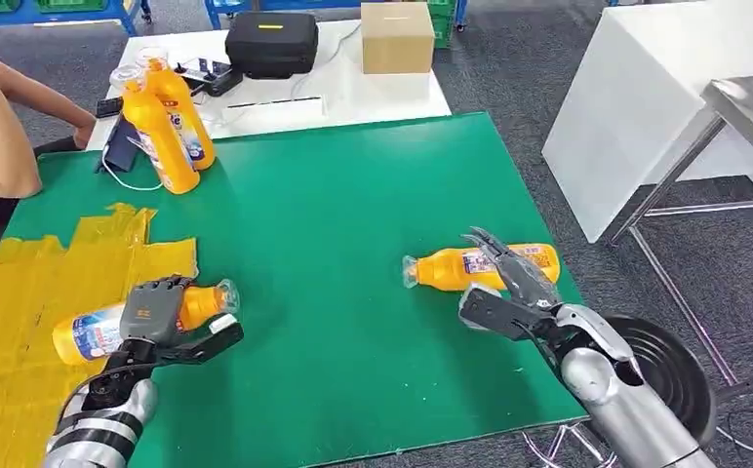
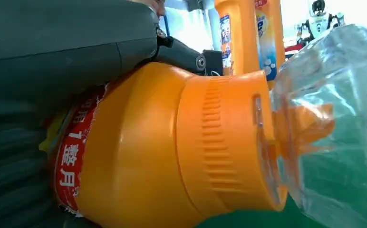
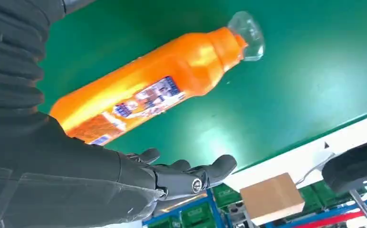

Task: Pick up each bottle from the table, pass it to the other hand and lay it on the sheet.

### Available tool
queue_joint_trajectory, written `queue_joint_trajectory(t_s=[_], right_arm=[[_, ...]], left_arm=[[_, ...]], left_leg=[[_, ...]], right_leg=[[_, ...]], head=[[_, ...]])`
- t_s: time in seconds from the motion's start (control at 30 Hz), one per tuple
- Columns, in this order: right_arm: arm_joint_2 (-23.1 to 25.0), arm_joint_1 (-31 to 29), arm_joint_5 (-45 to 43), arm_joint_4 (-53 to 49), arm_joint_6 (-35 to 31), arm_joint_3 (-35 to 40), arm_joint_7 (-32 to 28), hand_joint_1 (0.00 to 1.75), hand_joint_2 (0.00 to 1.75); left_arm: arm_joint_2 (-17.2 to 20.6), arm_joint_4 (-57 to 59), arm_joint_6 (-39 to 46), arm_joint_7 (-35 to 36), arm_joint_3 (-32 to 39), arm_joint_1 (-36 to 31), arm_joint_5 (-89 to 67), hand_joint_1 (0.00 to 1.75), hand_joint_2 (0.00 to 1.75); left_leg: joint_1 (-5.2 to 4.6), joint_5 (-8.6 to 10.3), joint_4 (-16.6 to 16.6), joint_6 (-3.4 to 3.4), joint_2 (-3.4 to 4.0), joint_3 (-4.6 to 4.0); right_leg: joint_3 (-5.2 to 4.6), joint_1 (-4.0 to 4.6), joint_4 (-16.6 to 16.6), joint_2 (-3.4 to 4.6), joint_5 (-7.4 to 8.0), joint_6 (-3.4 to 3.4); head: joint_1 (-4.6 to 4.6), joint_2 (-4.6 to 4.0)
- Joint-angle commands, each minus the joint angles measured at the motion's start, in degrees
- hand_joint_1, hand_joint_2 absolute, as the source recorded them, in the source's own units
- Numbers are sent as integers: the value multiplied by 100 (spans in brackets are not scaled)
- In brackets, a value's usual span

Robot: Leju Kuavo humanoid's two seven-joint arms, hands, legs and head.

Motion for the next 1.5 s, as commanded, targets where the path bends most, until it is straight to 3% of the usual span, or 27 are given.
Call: queue_joint_trajectory(t_s=[0.03,0.23,0.67,0.7,0.73,0.97,1.0,1.03,1.07,1.5], right_arm=[[-217,69,100,77,69,-121,114,0,175],[-227,-43,151,430,173,-246,181,0,175],[-227,-43,151,430,173,-246,181,0,175],[-223,-60,163,443,200,-228,202,0,175],[-234,-122,165,549,243,-225,250,0,175],[-165,-764,209,1728,391,-270,240,0,175],[-128,-877,225,1889,383,-272,249,0,175],[-98,-1008,254,2097,395,-238,248,0,175],[-77,-1102,272,2227,407,-233,249,0,175],[307,-2334,547,4015,563,308,-18,0,175]], left_arm=[[109,1238,-185,173,-325,-169,-32,175,175],[321,1492,-410,445,-558,-417,-32,175,175],[321,1492,-410,445,-558,-417,-32,175,175],[309,1503,-419,453,-548,-416,-30,77,175],[315,1544,-510,406,-502,-459,11,0,175],[499,1553,-1107,-372,-381,-693,656,0,175],[533,1566,-1188,-416,-404,-720,680,0,0],[561,1571,-1251,-467,-430,-733,762,0,0],[579,1590,-1310,-493,-455,-759,795,0,0],[1052,1861,-2044,-1158,-1028,-957,1481,0,0]], left_leg=[[7,13,-8,-12,-5,3],[3,29,-6,-8,-3,26],[5,56,-10,-22,0,21],[3,52,-8,-20,-4,33],[8,58,-10,-24,1,15],[8,63,-7,-24,8,13],[6,58,-5,-23,5,25],[16,68,-9,-29,21,-11],[7,63,-10,-26,11,22],[1,67,-9,-19,12,14]], right_leg=[[3,4,-12,23,18,-7],[27,1,-4,7,18,-5],[19,1,-3,11,49,-32],[31,-1,3,1,41,-31],[13,4,-6,15,53,-32],[11,3,-1,19,57,-33],[22,1,5,10,49,-33],[-13,11,-14,45,74,-34],[17,2,-2,21,55,-32],[14,-1,6,11,51,-29]], head=[[-2,0],[0,0],[-2,0],[0,0],[-2,0],[0,0],[-2,0],[0,0],[-2,0],[0,0]])
